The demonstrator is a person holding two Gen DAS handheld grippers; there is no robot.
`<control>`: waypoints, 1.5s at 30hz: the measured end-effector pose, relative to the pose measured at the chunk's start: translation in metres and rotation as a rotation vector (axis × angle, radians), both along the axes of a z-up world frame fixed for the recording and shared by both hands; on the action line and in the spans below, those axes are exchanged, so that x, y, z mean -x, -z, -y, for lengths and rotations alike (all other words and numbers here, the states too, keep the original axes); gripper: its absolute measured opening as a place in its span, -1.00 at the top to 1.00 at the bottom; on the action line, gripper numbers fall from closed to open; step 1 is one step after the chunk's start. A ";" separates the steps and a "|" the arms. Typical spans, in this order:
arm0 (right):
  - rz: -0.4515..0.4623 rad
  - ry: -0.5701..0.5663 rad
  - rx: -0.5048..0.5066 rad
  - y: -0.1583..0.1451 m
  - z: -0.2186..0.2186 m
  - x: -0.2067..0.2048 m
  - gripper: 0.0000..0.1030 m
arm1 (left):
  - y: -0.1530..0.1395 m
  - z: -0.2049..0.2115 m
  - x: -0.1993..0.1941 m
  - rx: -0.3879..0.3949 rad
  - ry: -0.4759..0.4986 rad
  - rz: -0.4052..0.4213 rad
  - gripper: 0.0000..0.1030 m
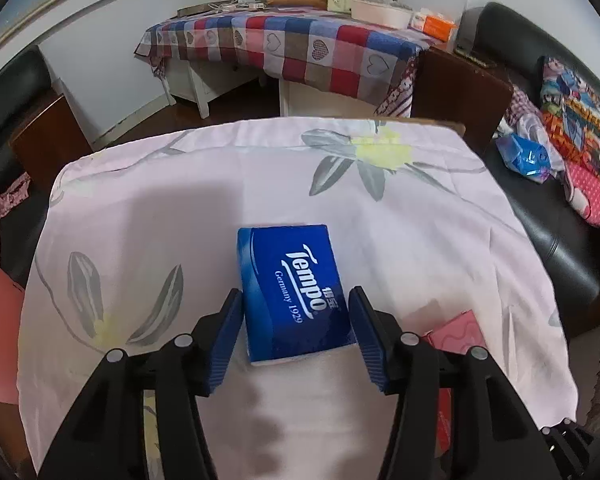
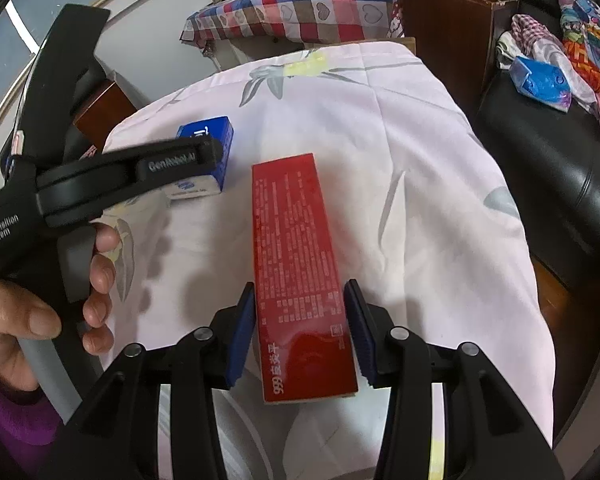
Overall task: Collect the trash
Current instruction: 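Close the left tool on the blue Tempo tissue pack, then carry the Tempo pack and red box over the pink bin with both tools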
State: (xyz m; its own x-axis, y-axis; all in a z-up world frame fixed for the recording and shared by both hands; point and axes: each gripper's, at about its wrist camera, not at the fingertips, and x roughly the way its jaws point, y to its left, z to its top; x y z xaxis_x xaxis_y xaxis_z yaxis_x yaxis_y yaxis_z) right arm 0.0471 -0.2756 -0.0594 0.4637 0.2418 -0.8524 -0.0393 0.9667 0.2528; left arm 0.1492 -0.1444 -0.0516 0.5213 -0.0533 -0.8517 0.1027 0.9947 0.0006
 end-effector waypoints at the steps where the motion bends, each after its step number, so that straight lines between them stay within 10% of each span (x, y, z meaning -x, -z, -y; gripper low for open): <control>1: 0.002 0.002 0.003 0.000 0.000 -0.001 0.13 | 0.002 0.001 -0.001 -0.011 0.000 -0.003 -0.06; 22: 0.062 -0.034 -0.065 -0.006 -0.008 -0.006 0.22 | -0.033 -0.067 0.051 0.157 -0.031 0.077 -0.02; 45: 0.172 -0.392 -0.150 -0.077 -0.177 -0.036 0.22 | -0.092 -0.224 0.128 0.203 -0.313 0.247 -0.02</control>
